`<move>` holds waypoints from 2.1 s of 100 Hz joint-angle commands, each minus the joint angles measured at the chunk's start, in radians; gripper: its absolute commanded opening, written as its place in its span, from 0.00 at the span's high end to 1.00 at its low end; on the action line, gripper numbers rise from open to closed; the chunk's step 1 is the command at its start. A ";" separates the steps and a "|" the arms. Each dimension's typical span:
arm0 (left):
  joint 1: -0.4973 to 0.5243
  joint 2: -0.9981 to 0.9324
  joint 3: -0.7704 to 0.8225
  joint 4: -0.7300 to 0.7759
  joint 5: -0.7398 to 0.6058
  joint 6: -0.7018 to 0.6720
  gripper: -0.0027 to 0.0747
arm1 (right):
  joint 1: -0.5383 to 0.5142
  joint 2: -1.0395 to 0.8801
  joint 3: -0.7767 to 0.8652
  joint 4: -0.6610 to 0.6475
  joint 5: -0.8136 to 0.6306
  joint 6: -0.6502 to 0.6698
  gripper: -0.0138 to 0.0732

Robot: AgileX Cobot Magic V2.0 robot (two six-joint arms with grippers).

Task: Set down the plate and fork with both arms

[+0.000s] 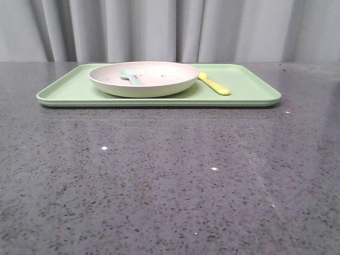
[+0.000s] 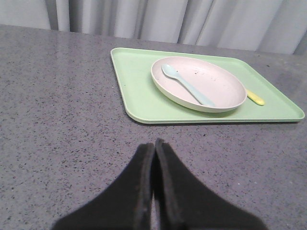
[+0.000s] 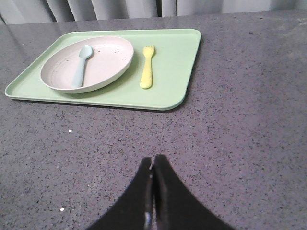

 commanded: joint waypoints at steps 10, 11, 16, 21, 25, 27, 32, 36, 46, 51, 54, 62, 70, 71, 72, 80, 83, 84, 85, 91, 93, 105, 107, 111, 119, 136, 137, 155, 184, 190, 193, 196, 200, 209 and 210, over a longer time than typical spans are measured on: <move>0.012 0.006 0.028 0.104 -0.163 -0.013 0.99 | -0.005 0.006 -0.026 -0.005 -0.077 -0.001 0.92; 0.012 0.006 0.028 0.110 -0.171 -0.013 0.99 | -0.005 0.006 -0.026 -0.005 -0.077 -0.001 0.92; 0.028 0.003 0.058 0.140 -0.238 -0.013 0.99 | -0.005 0.006 -0.026 -0.005 -0.077 -0.001 0.92; 0.047 -0.007 0.096 0.161 -0.323 -0.013 0.99 | -0.005 0.006 -0.026 -0.005 -0.077 -0.001 0.92; 0.056 -0.017 0.120 0.176 -0.371 -0.013 0.99 | -0.005 0.006 -0.026 -0.005 -0.077 -0.001 0.92; 0.058 -0.024 0.134 0.185 -0.397 -0.013 0.99 | -0.005 0.006 -0.026 -0.005 -0.077 -0.001 0.92; 0.072 -0.043 0.169 0.207 -0.443 -0.013 0.99 | -0.005 0.006 -0.026 -0.005 -0.077 -0.001 0.92; 0.082 -0.055 0.187 0.219 -0.459 -0.013 0.99 | -0.005 0.006 -0.026 -0.005 -0.077 -0.001 0.92; 0.116 -0.094 0.232 0.233 -0.473 -0.013 0.99 | -0.005 0.006 -0.026 -0.005 -0.076 -0.001 0.92; 0.135 -0.111 0.255 0.233 -0.479 -0.013 0.99 | -0.005 0.006 -0.026 -0.005 -0.076 -0.001 0.92; 0.148 -0.122 0.271 0.233 -0.486 -0.013 0.99 | -0.005 0.006 -0.026 -0.005 -0.076 -0.001 0.92; 0.172 -0.148 0.312 0.233 -0.517 -0.013 0.99 | -0.005 0.006 -0.026 -0.005 -0.076 -0.001 0.92; 0.194 -0.181 0.362 0.233 -0.553 -0.013 0.99 | -0.005 0.006 -0.026 -0.005 -0.076 -0.001 0.92; 0.196 -0.185 0.366 0.233 -0.553 -0.013 0.99 | -0.005 0.006 -0.026 -0.005 -0.076 -0.001 0.92; 0.198 -0.188 0.370 0.233 -0.559 -0.013 0.99 | -0.005 0.006 -0.026 -0.005 -0.076 -0.001 0.92; 0.209 -0.228 0.416 0.233 -0.565 -0.013 0.99 | -0.005 0.006 -0.026 -0.005 -0.076 -0.001 0.92; 0.211 -0.242 0.430 0.233 -0.565 -0.013 0.99 | -0.005 0.006 -0.026 -0.005 -0.076 -0.001 0.92; 0.211 -0.250 0.437 0.233 -0.565 -0.013 0.99 | -0.005 0.006 -0.026 -0.005 -0.076 -0.001 0.92; 0.211 -0.254 0.441 0.233 -0.565 -0.013 0.99 | -0.005 0.006 -0.026 -0.005 -0.076 -0.001 0.92; 0.211 -0.284 0.463 0.225 -0.559 -0.013 0.99 | -0.005 0.006 -0.026 -0.005 -0.076 -0.001 0.92; 0.211 -0.282 0.463 0.222 -0.532 -0.013 0.99 | -0.005 0.006 -0.026 -0.005 -0.076 -0.001 0.92; 0.211 -0.276 0.462 0.228 -0.524 -0.013 0.99 | -0.005 0.007 -0.026 -0.004 -0.072 -0.001 0.92; 0.211 -0.276 0.462 0.228 -0.527 -0.013 0.99 | -0.005 0.007 -0.026 -0.004 -0.071 -0.001 0.92; 0.211 -0.276 0.462 0.228 -0.527 -0.013 0.99 | -0.005 0.007 -0.026 -0.004 -0.071 -0.001 0.92; 0.211 -0.276 0.462 0.228 -0.525 -0.013 0.99 | -0.005 0.007 -0.026 -0.004 -0.071 -0.001 0.92; 0.211 -0.276 0.462 0.228 -0.525 -0.013 0.99 | -0.005 0.007 -0.026 -0.004 -0.070 -0.001 0.92; 0.211 -0.276 0.462 0.228 -0.525 -0.013 0.99 | -0.005 0.007 -0.026 -0.004 -0.070 -0.001 0.92; 0.211 -0.276 0.462 0.228 -0.525 -0.013 0.99 | -0.005 0.007 -0.026 -0.004 -0.070 -0.001 0.92; 0.211 -0.276 0.462 0.228 -0.525 -0.013 0.99 | -0.005 0.007 -0.026 -0.004 -0.070 -0.001 0.92; 0.211 -0.276 0.462 0.228 -0.525 -0.013 0.99 | -0.005 0.007 -0.026 -0.004 -0.070 -0.001 0.92; 0.211 -0.276 0.462 0.228 -0.525 -0.013 0.99 | -0.005 0.007 -0.026 -0.004 -0.070 -0.001 0.92; 0.211 -0.276 0.462 0.228 -0.525 -0.013 0.99 | -0.005 0.007 -0.026 -0.004 -0.070 -0.001 0.92; 0.211 -0.276 0.462 0.228 -0.525 -0.013 0.99 | -0.005 0.007 -0.026 -0.004 -0.070 -0.001 0.92; 0.211 -0.276 0.462 0.228 -0.525 -0.013 0.99 | -0.005 0.007 -0.026 -0.004 -0.070 -0.001 0.92; 0.211 -0.276 0.462 0.228 -0.525 -0.013 0.99 | -0.005 0.007 -0.026 -0.006 -0.070 -0.001 0.92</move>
